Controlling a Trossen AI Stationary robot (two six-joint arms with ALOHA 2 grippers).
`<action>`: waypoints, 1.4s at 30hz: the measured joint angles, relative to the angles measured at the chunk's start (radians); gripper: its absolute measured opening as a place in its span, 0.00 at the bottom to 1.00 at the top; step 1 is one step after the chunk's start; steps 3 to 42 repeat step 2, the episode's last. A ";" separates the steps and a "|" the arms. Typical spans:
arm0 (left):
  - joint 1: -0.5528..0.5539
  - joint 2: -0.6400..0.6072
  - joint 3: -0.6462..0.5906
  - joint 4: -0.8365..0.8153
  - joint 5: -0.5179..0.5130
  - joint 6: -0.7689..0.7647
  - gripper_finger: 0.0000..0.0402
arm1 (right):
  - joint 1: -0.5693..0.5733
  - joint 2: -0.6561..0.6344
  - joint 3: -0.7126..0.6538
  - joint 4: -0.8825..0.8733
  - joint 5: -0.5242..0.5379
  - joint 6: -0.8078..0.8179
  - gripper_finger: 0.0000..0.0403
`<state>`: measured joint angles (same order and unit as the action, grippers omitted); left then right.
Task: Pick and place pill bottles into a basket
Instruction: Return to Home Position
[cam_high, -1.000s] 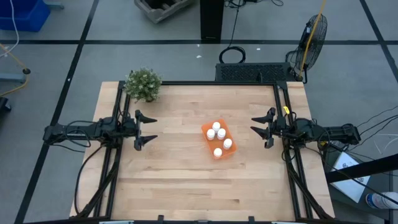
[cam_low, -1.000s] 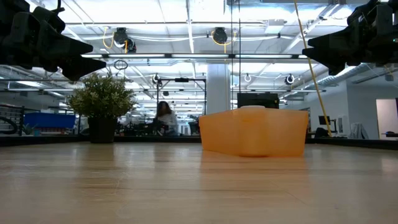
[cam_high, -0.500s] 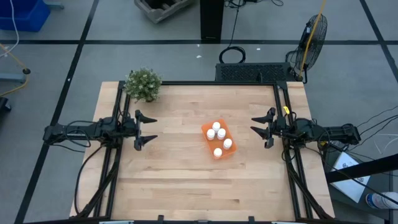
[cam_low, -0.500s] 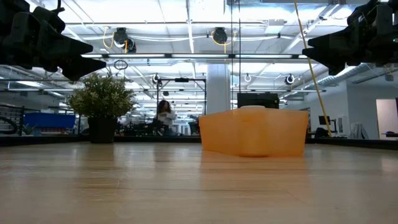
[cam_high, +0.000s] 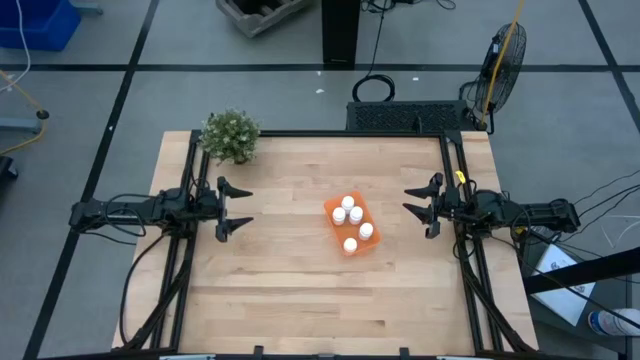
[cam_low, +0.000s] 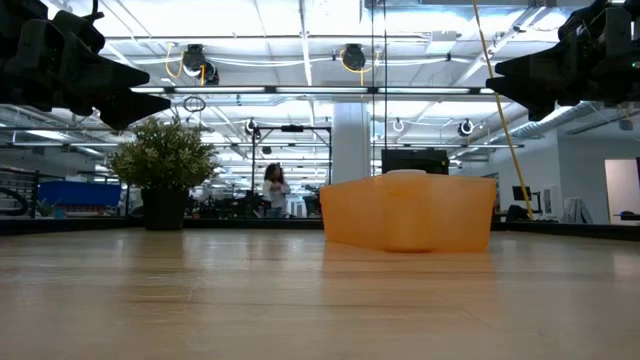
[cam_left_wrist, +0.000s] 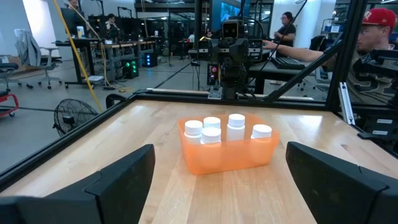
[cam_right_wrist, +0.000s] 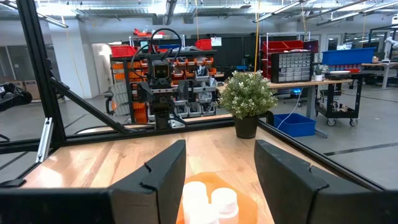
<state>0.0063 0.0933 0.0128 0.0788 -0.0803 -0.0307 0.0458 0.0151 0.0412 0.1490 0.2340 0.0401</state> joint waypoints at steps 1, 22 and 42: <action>0.000 0.000 0.000 0.000 0.000 0.000 0.91 | 0.000 0.000 0.000 0.000 0.000 0.000 0.45; 0.000 0.000 0.000 0.000 0.000 0.000 0.91 | 0.000 0.000 0.000 0.000 0.000 0.000 0.45; 0.000 0.000 0.000 0.000 0.000 0.000 0.91 | 0.000 0.000 0.000 0.000 0.000 0.000 0.45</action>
